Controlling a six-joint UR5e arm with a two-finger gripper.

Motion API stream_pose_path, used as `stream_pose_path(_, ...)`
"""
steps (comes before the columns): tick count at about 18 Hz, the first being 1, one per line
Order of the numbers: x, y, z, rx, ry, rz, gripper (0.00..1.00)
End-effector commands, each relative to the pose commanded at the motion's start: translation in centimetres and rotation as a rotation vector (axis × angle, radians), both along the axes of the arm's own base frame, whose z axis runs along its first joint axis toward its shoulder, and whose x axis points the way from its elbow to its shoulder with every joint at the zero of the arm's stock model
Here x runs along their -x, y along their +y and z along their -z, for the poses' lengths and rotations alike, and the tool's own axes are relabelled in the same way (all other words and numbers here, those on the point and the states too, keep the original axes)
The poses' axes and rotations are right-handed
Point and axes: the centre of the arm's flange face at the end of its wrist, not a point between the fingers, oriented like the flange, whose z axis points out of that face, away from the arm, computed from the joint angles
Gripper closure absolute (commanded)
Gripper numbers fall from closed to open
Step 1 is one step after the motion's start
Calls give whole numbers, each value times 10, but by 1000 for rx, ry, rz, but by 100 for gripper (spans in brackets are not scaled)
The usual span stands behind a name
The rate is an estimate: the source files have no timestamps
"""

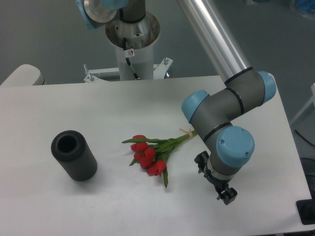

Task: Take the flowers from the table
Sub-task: 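Move the gripper over the stems of the red tulip bunch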

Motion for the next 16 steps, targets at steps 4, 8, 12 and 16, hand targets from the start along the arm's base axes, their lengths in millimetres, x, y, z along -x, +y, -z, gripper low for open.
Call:
stream_pose_path(4, 0, 0, 0, 0, 0, 0, 0)
stream_pose_path(8, -6, -5, 1, 5, -10, -2, 0)
stream_pose_path(12, -31, -25, -5, 19, -34, 0, 0)
stream_pose_path(16, -53, -43, -3, 37, -62, -3, 0)
